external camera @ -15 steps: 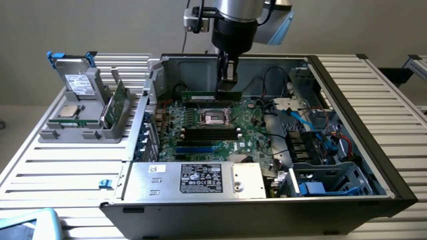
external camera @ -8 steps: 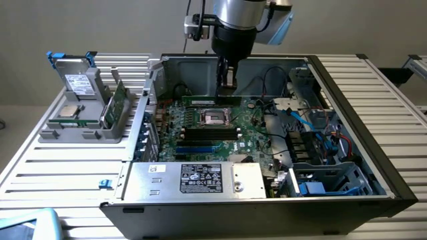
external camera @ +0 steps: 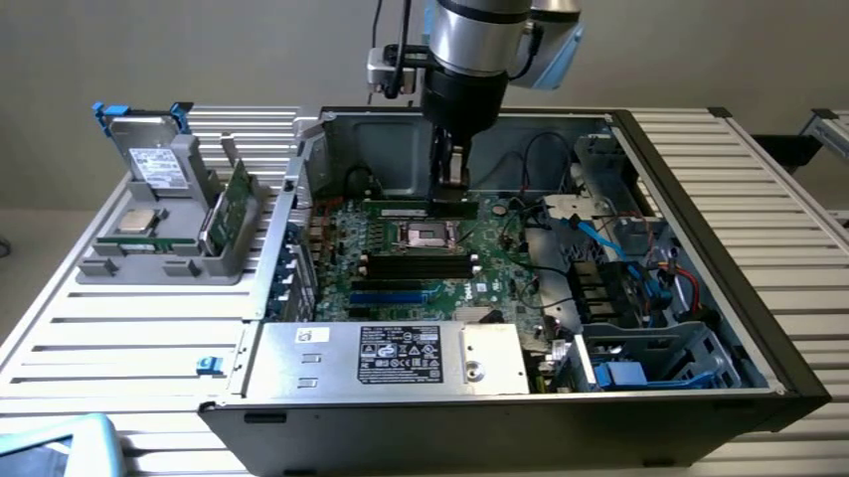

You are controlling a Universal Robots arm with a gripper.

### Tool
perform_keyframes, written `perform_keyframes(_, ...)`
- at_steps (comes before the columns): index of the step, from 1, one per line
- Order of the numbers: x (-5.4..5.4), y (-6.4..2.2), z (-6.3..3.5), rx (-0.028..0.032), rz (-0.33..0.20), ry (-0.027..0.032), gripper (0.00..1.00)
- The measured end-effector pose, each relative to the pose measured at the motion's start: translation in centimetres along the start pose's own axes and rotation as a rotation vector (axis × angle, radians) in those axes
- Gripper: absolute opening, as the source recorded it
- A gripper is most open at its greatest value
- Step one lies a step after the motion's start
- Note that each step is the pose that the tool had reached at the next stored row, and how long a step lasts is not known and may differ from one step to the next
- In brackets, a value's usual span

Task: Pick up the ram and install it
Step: 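Insert the ram into the slot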

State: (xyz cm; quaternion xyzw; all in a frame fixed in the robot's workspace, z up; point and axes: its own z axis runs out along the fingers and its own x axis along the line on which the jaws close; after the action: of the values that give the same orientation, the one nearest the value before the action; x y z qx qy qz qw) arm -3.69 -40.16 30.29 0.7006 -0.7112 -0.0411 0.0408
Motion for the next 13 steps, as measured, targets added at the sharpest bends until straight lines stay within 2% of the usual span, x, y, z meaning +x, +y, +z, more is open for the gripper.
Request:
perform_keyframes(6,0.0,-0.07,0.6,-0.0019,0.0,0.0008,0.15)
perform_keyframes(13,0.1,-0.14,1.22,-0.0043,0.001,0.0086,0.15)
